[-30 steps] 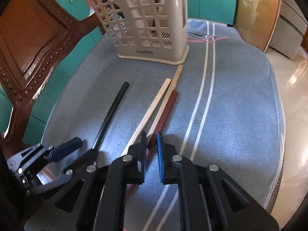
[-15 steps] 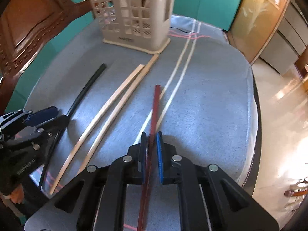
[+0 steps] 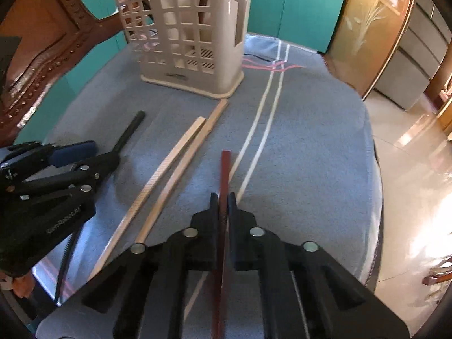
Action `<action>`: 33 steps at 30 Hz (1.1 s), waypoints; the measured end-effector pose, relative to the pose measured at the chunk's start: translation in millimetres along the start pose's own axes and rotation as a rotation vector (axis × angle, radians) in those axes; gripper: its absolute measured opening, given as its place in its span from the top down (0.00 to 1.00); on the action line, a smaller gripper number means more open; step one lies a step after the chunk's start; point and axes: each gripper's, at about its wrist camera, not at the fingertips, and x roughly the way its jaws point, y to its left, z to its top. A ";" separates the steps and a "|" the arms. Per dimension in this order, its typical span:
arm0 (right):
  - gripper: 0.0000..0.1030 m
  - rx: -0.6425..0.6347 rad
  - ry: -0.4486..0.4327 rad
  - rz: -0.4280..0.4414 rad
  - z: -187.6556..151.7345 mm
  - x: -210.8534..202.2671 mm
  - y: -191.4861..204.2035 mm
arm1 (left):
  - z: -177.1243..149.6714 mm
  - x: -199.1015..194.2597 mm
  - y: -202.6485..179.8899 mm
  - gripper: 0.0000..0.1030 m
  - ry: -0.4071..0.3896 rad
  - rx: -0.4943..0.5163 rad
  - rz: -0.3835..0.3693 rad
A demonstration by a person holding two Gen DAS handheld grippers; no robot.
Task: Organize utensils
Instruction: 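Close the left tool on the last black chopstick while the right tool lifts the red one, then hold both chopsticks over the white holder and open both tools to drop them in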
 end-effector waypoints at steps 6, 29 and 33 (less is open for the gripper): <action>0.94 0.036 -0.088 0.037 -8.2 -26.6 -4.4 | -11.2 -7.6 -4.6 0.93 -0.012 0.010 -0.058; 0.94 -0.003 -0.582 0.106 47.2 -241.6 -13.2 | 20.6 -228.3 19.7 0.93 -0.480 0.023 -0.071; 0.94 -0.022 -0.591 0.112 72.5 -250.2 -12.4 | 38.2 -245.1 20.2 0.93 -0.513 0.043 -0.054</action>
